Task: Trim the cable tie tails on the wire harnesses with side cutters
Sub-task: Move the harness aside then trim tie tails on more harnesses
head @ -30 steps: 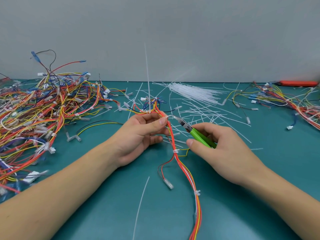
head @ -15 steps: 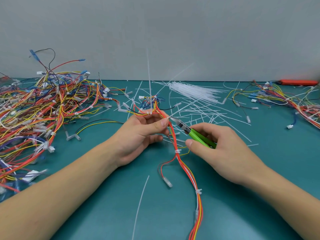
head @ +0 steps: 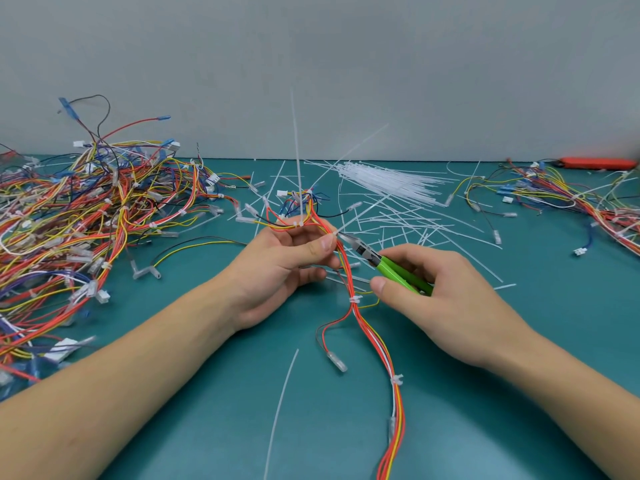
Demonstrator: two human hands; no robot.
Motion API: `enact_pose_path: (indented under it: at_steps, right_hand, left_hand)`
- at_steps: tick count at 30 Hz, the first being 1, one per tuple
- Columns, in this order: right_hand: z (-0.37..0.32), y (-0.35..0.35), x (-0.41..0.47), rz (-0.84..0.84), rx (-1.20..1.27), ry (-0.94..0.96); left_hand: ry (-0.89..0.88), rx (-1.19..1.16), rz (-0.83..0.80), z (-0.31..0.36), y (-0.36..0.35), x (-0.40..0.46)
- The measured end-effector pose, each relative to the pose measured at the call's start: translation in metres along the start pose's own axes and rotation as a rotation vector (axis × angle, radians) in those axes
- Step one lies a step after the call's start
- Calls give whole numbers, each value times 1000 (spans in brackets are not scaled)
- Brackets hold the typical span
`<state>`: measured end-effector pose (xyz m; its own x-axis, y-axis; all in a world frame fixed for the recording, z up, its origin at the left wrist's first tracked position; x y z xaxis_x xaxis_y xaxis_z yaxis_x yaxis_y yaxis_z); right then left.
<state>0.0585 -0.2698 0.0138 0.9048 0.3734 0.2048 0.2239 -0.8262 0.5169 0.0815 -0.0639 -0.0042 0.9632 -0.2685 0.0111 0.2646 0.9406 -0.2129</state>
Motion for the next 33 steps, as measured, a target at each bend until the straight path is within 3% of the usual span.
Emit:
enact_pose_path:
  at_steps: [33]
  right_hand:
    - [4,-2,4,-44,91,-53]
  left_hand:
    - [-5,63,66,2,-4,-3]
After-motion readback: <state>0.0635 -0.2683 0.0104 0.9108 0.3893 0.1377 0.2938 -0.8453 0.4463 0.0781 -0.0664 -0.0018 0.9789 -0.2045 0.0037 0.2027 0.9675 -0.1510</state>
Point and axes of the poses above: each hand's wrist, its own x-axis towards the middle knuckle, its own y-axis out of the back of the hand, z = x × y, the point moved 5 cm from there along x, towards the middle knuckle, and after that the axes turned 7 degrees about x, right-handed, at the moved point
